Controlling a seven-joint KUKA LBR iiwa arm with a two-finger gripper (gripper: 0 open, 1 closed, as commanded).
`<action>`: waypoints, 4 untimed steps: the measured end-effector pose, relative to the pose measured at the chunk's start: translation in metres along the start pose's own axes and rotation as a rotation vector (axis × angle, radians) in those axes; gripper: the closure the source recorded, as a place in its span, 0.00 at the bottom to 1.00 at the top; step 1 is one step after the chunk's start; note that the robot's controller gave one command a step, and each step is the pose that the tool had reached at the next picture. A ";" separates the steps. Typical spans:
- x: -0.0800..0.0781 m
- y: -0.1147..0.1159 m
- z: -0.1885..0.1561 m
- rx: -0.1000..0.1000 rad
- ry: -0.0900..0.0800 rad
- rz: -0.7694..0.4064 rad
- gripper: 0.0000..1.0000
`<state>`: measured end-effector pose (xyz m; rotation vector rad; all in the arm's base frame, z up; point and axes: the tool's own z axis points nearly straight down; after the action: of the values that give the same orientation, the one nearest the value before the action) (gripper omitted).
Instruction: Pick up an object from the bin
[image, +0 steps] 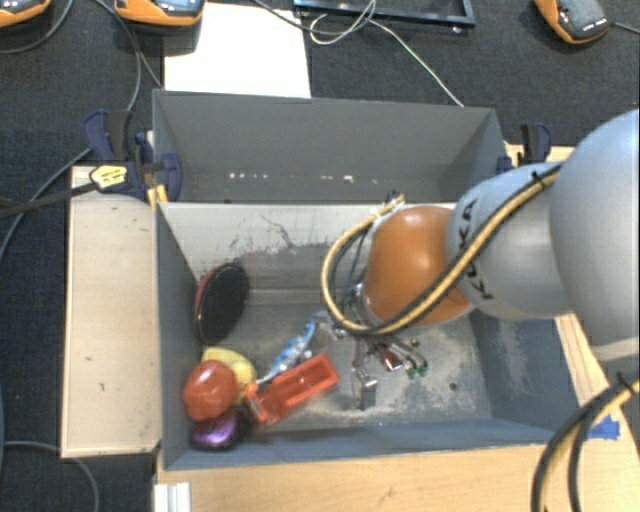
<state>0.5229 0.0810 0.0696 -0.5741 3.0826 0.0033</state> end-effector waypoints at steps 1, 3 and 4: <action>0.019 0.030 -0.001 -0.003 0.007 0.048 0.00; -0.017 0.057 -0.001 -0.001 0.006 0.008 0.00; -0.025 0.066 -0.001 0.006 -0.002 -0.181 1.00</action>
Offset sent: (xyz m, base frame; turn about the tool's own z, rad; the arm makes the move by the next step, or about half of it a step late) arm -0.0138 0.0435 0.0004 -0.1299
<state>0.5229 0.1518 0.0713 -0.8491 3.0147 -0.0053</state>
